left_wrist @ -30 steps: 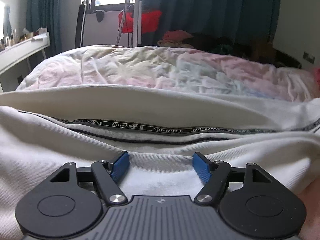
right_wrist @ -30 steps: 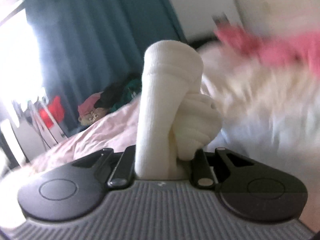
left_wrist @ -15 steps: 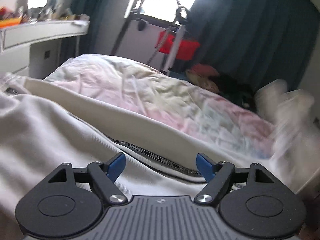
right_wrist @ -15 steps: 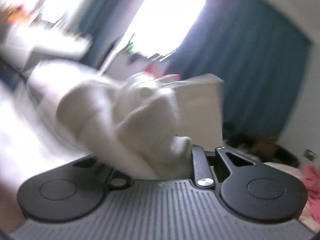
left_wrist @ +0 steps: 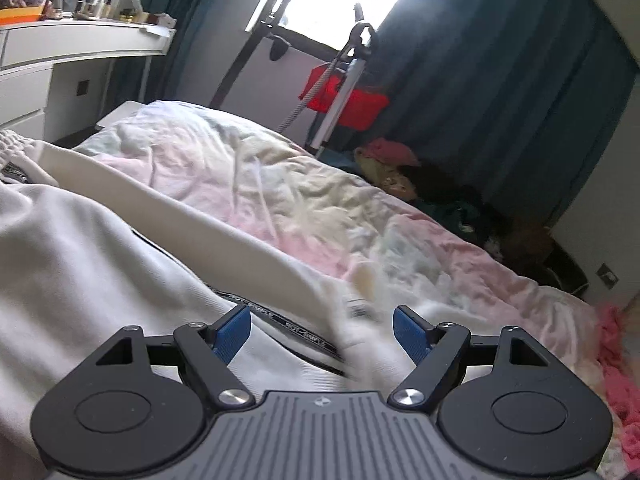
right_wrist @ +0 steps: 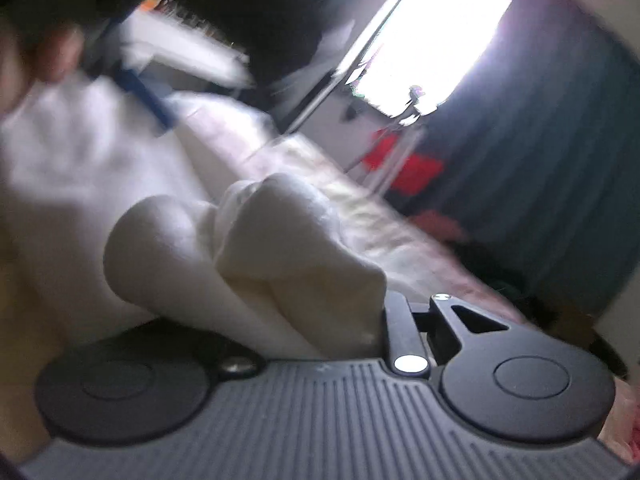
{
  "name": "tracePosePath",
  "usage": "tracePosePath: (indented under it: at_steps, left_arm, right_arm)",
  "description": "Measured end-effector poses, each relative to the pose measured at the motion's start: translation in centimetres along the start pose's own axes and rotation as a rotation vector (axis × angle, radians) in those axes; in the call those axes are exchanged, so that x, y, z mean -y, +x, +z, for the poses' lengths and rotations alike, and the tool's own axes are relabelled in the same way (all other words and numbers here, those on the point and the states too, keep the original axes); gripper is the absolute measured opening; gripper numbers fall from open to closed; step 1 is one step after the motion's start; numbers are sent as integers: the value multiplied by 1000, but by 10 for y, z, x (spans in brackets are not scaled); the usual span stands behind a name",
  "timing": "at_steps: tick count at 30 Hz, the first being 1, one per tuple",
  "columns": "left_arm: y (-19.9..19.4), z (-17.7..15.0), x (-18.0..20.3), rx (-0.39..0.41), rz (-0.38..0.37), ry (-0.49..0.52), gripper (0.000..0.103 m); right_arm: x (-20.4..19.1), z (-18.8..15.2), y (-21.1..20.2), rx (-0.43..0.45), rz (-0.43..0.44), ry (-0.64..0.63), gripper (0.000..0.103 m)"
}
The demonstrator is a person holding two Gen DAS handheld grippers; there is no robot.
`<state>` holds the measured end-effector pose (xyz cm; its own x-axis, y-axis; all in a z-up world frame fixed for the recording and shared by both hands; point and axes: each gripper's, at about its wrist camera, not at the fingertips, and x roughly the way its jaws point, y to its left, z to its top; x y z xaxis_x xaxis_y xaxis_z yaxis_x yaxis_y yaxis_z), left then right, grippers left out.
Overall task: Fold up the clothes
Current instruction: 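Lay the pants down folded and open both grippers, then grasp the folded pants edge with the left gripper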
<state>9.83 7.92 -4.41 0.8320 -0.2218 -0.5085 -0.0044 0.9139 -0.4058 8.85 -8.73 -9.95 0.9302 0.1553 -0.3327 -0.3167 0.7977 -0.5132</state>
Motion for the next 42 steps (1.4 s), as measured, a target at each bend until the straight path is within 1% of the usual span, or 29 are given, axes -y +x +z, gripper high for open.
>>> tracePosePath:
  at_steps: [1,4,5,6,7,8,9,10,11,13,15,17,19,20,22,23,24,25,26,27,29,31,33,35,38,41,42]
  left_arm:
    - [1,-1,1,-6,3,10,80]
    - [6,-5,2,-34,11,29,80]
    - [7,-6,3,-39,9,31,80]
    - [8,-6,4,-42,8,33,80]
    - [9,-6,4,-41,10,39,80]
    - [9,-7,5,-40,11,44,80]
    - [10,-7,6,-38,12,50,80]
    - [10,-7,6,-38,13,51,80]
    - [10,-8,4,-42,12,43,80]
    - [10,-8,0,-52,7,22,80]
    - [9,-8,-3,-52,1,6,80]
    - [6,-8,-5,-42,-8,-1,80]
    - [4,-8,-6,-39,-29,-10,80]
    - [3,-8,-6,-42,-44,-17,79]
    - [2,-10,-6,-49,-87,-37,77]
    - [1,-10,-5,-52,-110,-44,76]
    - [0,-11,-5,-54,-132,-50,76]
    - [-1,-12,-3,-54,-153,-49,76]
    - [-1,-13,-2,-57,-174,-47,75]
    - [0,-14,-1,-65,-193,-45,75]
    - [6,-19,3,-98,-232,-34,74]
    - [17,-25,5,-143,-262,-36,73]
    - [26,-31,5,-176,-289,-50,73]
    - [29,-32,8,-161,-299,-24,72]
    - [28,-32,17,-128,-333,50,68]
    - [19,-34,25,-107,-409,101,65]
    - [17,-34,27,-114,-456,99,65]
  right_arm:
    - [-2,-3,4,-26,22,10,19]
    - [9,-4,4,-42,75,70,24]
    - [14,0,3,-62,110,106,30]
    - [18,3,-1,-80,150,150,40]
    - [23,7,-5,-99,191,194,46]
    - [27,10,-10,-117,231,238,57]
    - [31,12,-15,-135,272,282,66]
    - [35,12,-23,-150,314,331,72]
    - [39,12,-31,-165,356,380,81]
    - [47,12,-48,-192,433,477,83]
    - [65,12,-61,-188,452,565,83]
    - [88,7,-68,-166,474,693,83]
    - [112,-1,-73,-133,472,809,83]
    - [123,-6,-69,-121,436,846,83]
    - [138,-13,-59,-122,322,870,82]
    - [144,-17,-52,-140,263,875,81]
    - [148,-22,-45,-168,218,887,68]
    - [152,-28,-39,-198,175,900,61]
    - [152,-36,-32,-241,140,917,44]
    - [151,-44,-21,-288,114,927,23]
    - [147,-58,-6,-374,76,946,11]
    - [145,-65,0,-397,74,985,10]
    - [146,-63,-3,-386,69,1005,10]
    - [146,-63,-7,-379,68,1026,10]
    - [147,-66,-14,-370,76,1058,10]
    - [148,-66,-16,-367,76,1076,10]
    - [148,-66,-18,-367,75,1076,10]
